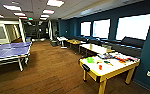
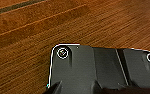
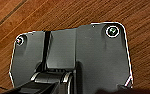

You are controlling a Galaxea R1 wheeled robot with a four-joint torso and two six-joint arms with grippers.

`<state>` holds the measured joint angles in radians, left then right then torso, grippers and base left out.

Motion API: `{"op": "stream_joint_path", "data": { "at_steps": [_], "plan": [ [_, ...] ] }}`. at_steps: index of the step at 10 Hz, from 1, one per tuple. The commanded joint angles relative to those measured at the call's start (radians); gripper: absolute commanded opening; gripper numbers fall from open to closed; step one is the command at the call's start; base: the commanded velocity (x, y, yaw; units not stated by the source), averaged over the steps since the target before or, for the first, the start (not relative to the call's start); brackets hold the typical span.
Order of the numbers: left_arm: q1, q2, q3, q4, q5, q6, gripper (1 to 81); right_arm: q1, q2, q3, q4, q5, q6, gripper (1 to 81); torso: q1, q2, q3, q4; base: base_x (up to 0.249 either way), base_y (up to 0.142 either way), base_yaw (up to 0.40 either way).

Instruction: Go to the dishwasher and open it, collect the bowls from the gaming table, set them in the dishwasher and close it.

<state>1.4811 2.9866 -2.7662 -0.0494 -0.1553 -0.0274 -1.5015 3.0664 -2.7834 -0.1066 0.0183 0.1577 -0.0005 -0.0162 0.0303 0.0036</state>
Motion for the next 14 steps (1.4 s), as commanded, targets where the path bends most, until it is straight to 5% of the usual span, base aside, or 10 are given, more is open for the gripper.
{"op": "stream_joint_path", "data": {
  "at_steps": [1, 14],
  "plan": [
    [-0.068, -0.006, -0.004, 0.000, 0.039, -0.002, 81.1, 0.065, 0.002, 0.001, -0.001, -0.047, 0.000, 81.1, 0.001, 0.000, 0.000, 0.000, 0.000, 0.000, -0.363],
    [-0.070, -0.006, -0.004, 0.000, 0.039, -0.002, 81.1, 0.065, 0.004, 0.001, -0.001, -0.047, 0.002, 81.1, 0.001, 0.000, 0.000, 0.000, 0.000, 0.000, -0.366]
  ]
}}
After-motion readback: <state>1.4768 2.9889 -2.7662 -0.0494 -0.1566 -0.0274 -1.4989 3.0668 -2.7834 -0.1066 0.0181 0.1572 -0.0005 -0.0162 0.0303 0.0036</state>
